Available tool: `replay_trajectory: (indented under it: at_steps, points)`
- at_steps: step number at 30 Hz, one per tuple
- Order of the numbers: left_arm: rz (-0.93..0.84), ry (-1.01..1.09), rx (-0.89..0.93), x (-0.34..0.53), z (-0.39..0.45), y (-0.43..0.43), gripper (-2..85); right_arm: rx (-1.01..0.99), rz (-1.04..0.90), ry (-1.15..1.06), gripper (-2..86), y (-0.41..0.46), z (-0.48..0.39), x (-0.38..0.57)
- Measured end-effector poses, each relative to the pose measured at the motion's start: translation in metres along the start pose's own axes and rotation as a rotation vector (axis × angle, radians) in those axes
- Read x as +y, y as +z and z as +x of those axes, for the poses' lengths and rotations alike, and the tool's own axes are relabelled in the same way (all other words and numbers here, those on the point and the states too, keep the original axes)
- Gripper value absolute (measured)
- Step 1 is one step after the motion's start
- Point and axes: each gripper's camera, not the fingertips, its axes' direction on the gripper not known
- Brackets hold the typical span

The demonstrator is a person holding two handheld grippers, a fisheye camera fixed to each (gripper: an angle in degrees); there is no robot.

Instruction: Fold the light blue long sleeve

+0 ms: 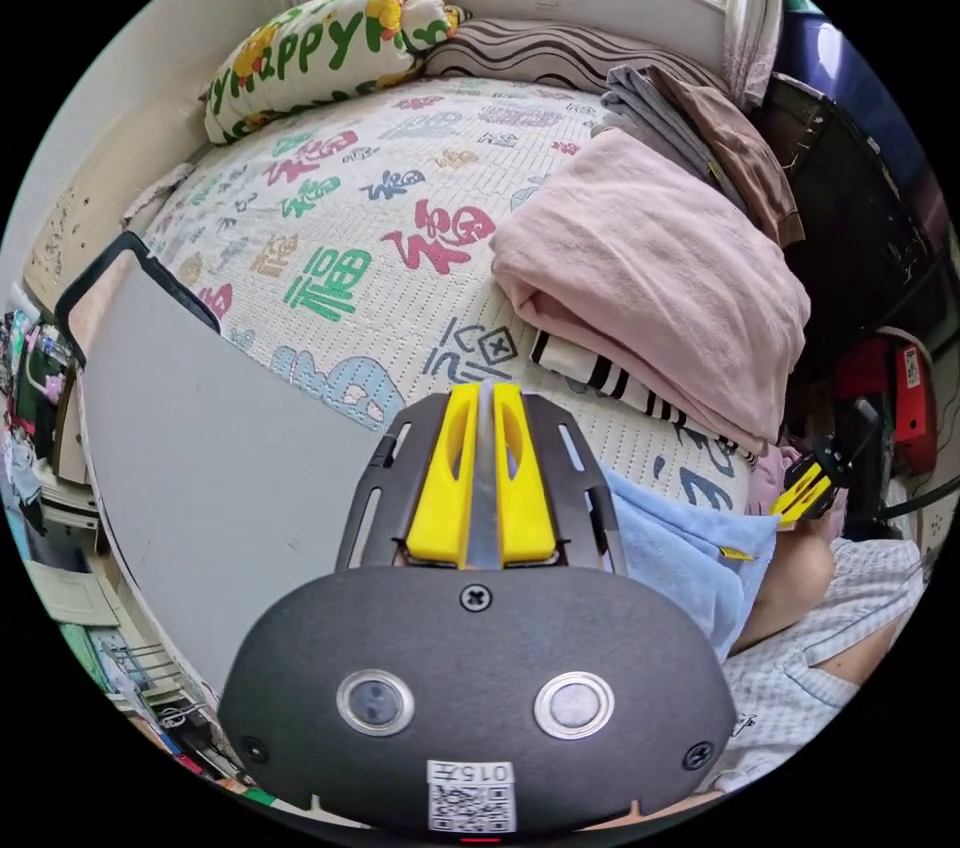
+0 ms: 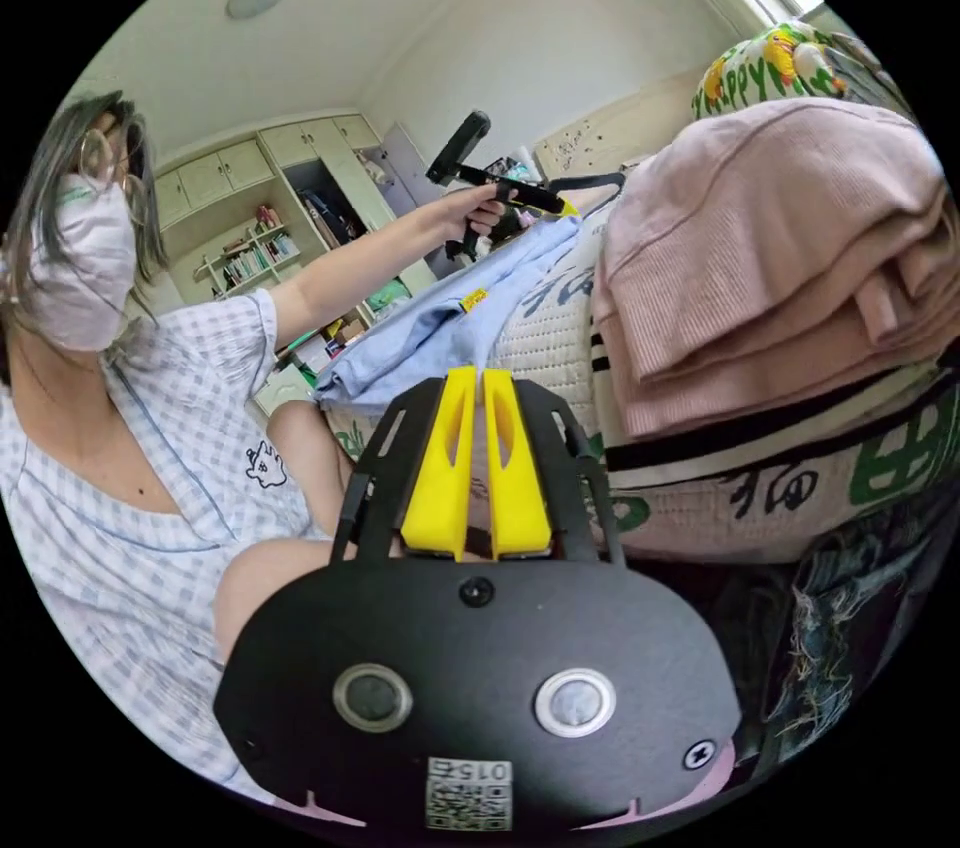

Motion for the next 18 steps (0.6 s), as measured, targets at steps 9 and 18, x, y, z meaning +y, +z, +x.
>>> replay_trajectory:
  at_steps: [9, 18]
  points:
    - [0.385, -0.03, 0.163, 0.066, -0.024, -0.12, 1.3, 0.038, 0.167, -0.185, 0.0, -0.044, -0.058, -0.02]
    - [0.756, -0.215, 0.345, 0.31, -0.138, -0.227, 0.9, -0.421, -0.144, -0.552, 0.2, 0.094, -0.205, -0.084]
